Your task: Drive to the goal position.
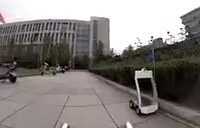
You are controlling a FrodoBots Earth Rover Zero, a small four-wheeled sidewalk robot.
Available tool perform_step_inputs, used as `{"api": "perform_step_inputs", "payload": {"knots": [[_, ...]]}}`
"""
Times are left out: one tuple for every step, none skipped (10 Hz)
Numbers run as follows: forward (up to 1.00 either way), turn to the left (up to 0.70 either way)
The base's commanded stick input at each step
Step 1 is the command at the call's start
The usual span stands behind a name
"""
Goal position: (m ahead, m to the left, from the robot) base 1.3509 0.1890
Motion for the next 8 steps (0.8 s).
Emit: {"api": "perform_step_inputs", "payload": {"knots": [[0.70,-0.14],[0.70,-0.14],[0.70,-0.14],[0.70,-0.14],[0.70,-0.14],[0.70,-0.14],[0.70,-0.14],[0.70,-0.14]]}}
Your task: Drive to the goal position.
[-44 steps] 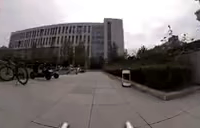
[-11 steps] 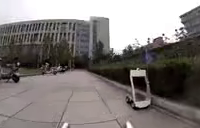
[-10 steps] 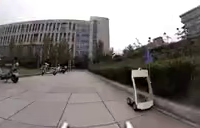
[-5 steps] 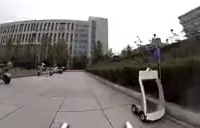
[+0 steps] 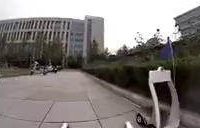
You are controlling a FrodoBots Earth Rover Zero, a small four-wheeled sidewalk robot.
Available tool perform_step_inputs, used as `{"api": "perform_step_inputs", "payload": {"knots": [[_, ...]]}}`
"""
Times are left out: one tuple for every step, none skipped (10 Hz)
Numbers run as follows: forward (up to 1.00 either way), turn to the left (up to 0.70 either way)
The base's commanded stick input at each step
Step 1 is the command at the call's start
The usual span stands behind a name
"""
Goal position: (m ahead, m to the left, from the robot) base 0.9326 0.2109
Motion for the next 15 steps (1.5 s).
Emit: {"api": "perform_step_inputs", "payload": {"knots": [[0.70,-0.14],[0.70,-0.14],[0.70,-0.14],[0.64,-0.17],[0.45,-0.27],[0.45,-0.27],[0.45,-0.27],[0.45,-0.27],[0.45,-0.27],[0.45,-0.27],[0.45,-0.27],[0.45,-0.27],[0.45,-0.27],[0.45,-0.27],[0.45,-0.27]]}}
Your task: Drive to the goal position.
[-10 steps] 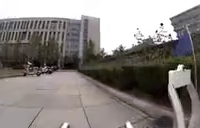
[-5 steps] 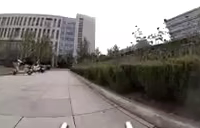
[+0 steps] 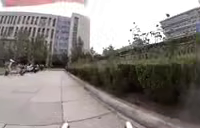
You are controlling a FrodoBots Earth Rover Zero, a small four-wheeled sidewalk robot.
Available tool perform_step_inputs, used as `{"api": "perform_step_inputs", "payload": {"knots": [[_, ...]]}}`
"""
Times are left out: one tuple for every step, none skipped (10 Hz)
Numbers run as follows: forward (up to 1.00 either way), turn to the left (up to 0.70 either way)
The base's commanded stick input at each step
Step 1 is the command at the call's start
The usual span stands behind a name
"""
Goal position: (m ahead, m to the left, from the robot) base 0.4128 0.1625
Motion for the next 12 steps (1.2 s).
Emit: {"api": "perform_step_inputs", "payload": {"knots": [[0.45,-0.27],[0.45,-0.27],[0.45,-0.27],[0.45,-0.27],[0.45,-0.18],[0.45,-0.05],[0.45,0.00],[0.45,0.06],[0.45,0.17],[0.45,0.26],[0.45,0.27],[0.45,0.27]]}}
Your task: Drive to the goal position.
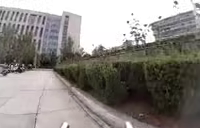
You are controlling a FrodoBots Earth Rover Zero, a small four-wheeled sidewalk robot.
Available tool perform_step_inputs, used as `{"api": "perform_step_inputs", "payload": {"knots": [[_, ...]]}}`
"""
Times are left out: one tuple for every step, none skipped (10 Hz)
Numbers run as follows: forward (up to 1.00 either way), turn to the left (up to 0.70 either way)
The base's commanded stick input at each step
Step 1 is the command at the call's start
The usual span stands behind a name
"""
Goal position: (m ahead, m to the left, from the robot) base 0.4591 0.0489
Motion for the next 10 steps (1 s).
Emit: {"api": "perform_step_inputs", "payload": {"knots": [[0.45,0.27],[0.45,0.27],[0.45,0.27],[0.45,0.27],[0.45,0.27],[0.45,0.27],[0.45,0.27],[0.45,0.27],[0.45,0.27],[0.45,0.27]]}}
